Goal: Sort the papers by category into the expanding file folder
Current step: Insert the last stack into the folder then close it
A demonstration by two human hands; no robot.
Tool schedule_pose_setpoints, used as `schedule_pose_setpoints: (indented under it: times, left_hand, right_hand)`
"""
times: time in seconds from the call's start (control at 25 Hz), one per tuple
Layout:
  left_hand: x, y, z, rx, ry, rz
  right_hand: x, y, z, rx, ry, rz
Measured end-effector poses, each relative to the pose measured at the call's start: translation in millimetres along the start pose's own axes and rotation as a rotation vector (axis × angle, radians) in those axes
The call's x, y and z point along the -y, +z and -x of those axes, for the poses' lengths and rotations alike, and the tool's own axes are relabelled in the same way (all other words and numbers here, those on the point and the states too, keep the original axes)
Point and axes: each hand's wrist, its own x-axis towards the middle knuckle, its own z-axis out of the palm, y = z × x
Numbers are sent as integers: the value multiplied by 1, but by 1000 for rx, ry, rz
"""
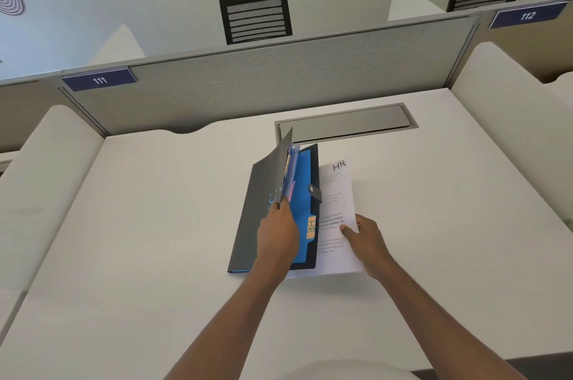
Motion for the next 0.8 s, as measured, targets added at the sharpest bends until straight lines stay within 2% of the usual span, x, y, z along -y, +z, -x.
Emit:
schedule_pose_setpoints:
  times: [0.24,0.56,0.68,0.8]
  left_hand:
    - [2,-5,4,82,92,186]
    - [15,8,-7,183,1,519]
    - [16,11,-6,200,-14,585]
    - [19,13,-9,194,-20,656]
  right_hand:
    - [-28,-30,-15,-58,192,73]
    - [45,-91,0,-272,-47,194]
    - [79,-113,10,-313,-117,119]
    - [105,-128,24,-282,-132,1]
